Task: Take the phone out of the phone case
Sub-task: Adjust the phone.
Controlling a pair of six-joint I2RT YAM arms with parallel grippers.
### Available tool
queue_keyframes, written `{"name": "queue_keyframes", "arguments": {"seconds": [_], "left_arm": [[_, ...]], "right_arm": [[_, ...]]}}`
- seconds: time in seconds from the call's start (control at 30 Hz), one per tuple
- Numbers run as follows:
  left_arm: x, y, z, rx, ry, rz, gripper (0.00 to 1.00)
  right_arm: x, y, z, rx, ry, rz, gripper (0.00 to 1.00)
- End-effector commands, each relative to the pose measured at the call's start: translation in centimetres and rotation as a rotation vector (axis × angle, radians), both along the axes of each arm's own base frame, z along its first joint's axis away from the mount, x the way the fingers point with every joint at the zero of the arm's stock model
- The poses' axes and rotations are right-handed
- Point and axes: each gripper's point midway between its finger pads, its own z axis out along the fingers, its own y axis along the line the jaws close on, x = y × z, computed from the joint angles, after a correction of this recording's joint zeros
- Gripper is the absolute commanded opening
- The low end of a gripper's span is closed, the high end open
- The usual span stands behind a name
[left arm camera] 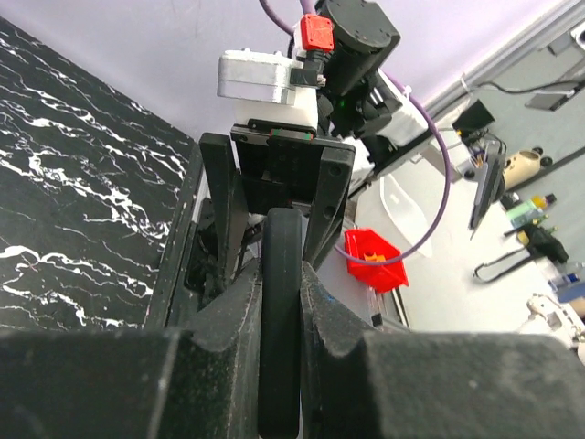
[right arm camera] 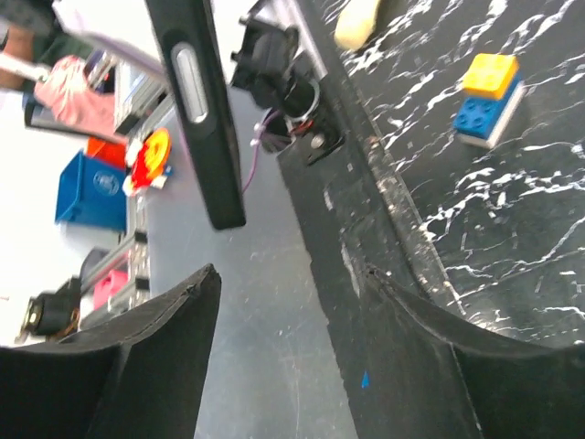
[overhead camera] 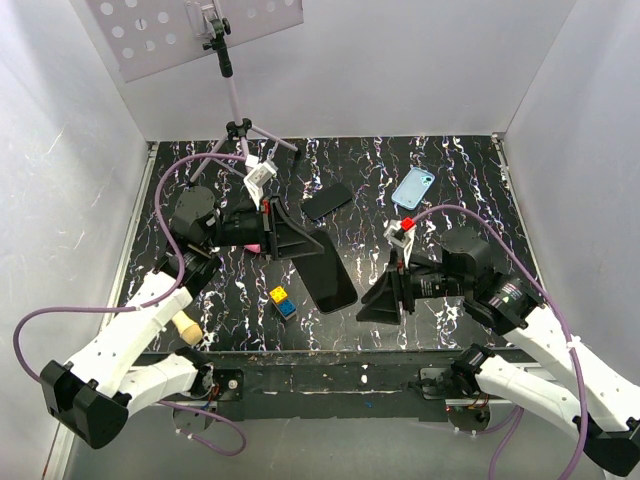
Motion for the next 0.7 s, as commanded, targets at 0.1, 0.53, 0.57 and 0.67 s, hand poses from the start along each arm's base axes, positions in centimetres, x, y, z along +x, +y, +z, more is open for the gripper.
{"name": "queue_keyframes", "arguments": {"seconds": [0.1,0.53,0.57,0.67], "left_arm": [[-2.4,1.1,2.0,-0.009,-0.054,-0.112,0.00],[-2.1,1.1,1.3,-0.028,0.021,-0.068,0.00],[-2.1,1.2,1.3,-0.027,0.021,-0.065,0.00],[-1.9,1.1,1.1,-0.018,0.031,-0.047,0.00]], "right_arm": [[-3.6,0.0,2.2,0.128,-0.076,0.255,0.58],[-2.6,2.1,5.0,0.202,-0.066,0.318,0.41],[-2.7,2.1,5.1,0.211,-0.066,0.326,0.41],[-3.2,2.0,5.6,0.235,-0.075,0.344,0.40]]}}
